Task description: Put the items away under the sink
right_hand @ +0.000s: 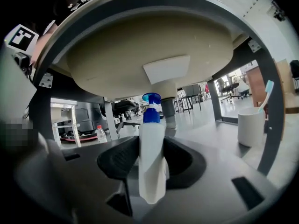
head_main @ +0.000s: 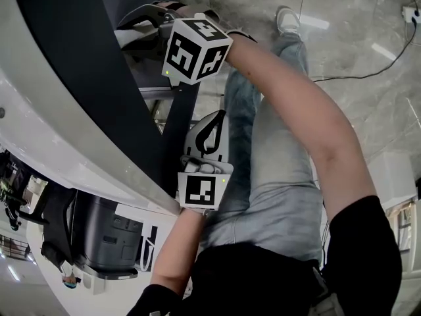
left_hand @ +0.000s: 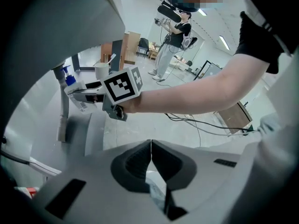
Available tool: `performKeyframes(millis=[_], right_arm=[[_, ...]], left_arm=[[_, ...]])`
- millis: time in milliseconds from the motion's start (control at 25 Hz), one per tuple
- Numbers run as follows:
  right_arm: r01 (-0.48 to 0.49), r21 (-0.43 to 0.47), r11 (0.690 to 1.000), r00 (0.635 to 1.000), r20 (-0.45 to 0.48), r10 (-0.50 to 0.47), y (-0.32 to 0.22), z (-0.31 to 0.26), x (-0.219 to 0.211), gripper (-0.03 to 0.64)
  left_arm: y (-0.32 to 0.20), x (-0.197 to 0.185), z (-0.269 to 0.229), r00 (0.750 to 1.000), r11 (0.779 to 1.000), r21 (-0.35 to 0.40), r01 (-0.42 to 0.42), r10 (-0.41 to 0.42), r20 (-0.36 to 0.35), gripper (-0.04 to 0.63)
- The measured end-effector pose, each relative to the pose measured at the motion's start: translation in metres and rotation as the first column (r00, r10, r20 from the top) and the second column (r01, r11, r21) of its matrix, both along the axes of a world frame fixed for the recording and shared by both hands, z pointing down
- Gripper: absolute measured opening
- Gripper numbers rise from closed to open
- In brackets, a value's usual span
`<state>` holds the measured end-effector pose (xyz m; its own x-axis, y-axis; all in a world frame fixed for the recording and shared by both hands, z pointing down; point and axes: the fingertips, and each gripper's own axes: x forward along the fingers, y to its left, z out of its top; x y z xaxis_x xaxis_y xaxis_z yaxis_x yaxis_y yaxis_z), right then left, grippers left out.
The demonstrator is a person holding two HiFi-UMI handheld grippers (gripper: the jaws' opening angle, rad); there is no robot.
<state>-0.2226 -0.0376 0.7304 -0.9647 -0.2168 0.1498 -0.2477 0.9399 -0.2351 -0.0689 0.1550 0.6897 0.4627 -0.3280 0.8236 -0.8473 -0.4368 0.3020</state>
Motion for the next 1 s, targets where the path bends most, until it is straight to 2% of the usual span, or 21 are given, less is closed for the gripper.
performKeyframes(millis=[120,360,560,680,840,1000], right_arm=[[0.003,0.014,1.0,1.0,0.018,-0.003,-0.001,-0.001,-0.013,0.181],[0.052,0.029,0.998,0.999,-0.017,-0.052,0.009,0.016,-0.027,0.181],[0.005,-0.038,0.999,1.0,0.023,-0.004,0.005,0.02,-0.017,0.184],[-0.008,-0.043,0.999,1.0,0.016,0.009,0.005,0.023,-0.008,0.184],[0.009,-0.019,1.0,0.999,-0.031,-0.01,0.01,0.027,-0.001,0.186],[0.058,0.05,0.997,0.988,-0.149,-0.05,0.023,0.041,-0.001,0.186]], left_arm=[[0.003,-0.001,0.0,1.0,1.0,-0.008,-0.002,0.002,-0.001,0.02],[0.008,-0.003,-0.001,1.0,1.0,-0.009,0.018,-0.018,-0.001,0.02],[0.009,-0.002,0.0,0.999,0.999,-0.008,0.032,-0.032,0.002,0.02],[0.01,0.0,-0.002,0.999,0.999,-0.007,0.039,-0.039,0.0,0.02],[0.011,0.001,-0.002,0.999,0.999,-0.016,0.049,-0.049,0.0,0.02],[0.008,0.004,-0.005,0.998,0.998,-0.007,0.066,-0.066,-0.006,0.02]])
